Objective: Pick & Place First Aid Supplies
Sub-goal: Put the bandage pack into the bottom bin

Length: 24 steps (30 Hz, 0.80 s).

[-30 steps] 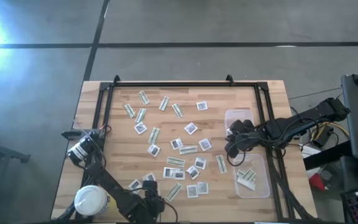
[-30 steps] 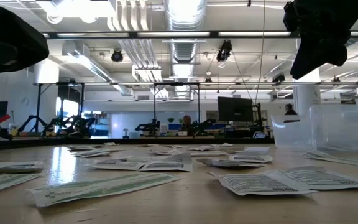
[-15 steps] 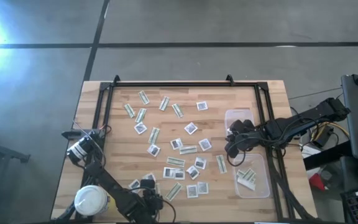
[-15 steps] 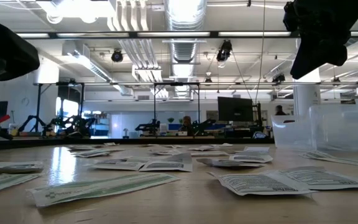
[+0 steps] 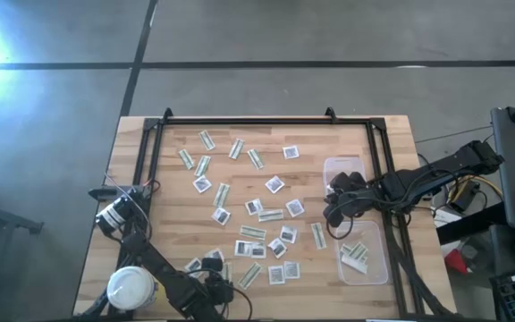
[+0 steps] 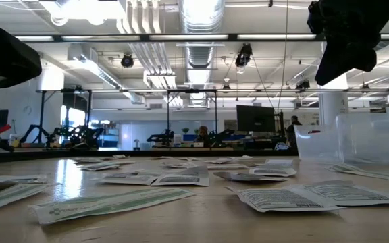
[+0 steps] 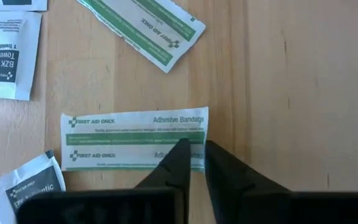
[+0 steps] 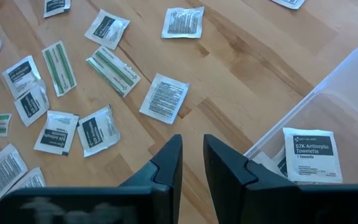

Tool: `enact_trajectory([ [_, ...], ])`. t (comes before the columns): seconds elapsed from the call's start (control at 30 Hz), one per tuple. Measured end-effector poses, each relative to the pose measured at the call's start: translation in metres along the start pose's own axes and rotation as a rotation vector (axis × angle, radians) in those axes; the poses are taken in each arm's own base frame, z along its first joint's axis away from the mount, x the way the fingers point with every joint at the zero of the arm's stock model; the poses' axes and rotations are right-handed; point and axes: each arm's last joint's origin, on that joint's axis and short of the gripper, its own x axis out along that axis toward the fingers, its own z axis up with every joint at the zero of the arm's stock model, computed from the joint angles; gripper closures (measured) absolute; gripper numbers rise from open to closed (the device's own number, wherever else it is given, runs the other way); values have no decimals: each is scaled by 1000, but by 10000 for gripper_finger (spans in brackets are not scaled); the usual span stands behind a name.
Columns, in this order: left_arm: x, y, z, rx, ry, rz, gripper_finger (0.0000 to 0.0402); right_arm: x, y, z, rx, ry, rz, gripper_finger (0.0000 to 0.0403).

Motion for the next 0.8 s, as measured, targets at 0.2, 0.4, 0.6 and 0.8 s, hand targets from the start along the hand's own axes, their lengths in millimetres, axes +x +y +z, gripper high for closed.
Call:
enact_trajectory([
  [0.2,0,0,0,17,-3,7,398,0,1,0,-1,7,12,342],
  [0.4,-1,-1,-1,25,-19,2,401,-2,5,-4,-22,23,44,344],
  [0.6,-10,-2,0,23,-51,-10,401,-8,14,-13,-89,23,107,351],
  [0.8,-25,0,6,16,-116,-24,401,-15,27,-21,-137,0,216,349],
])
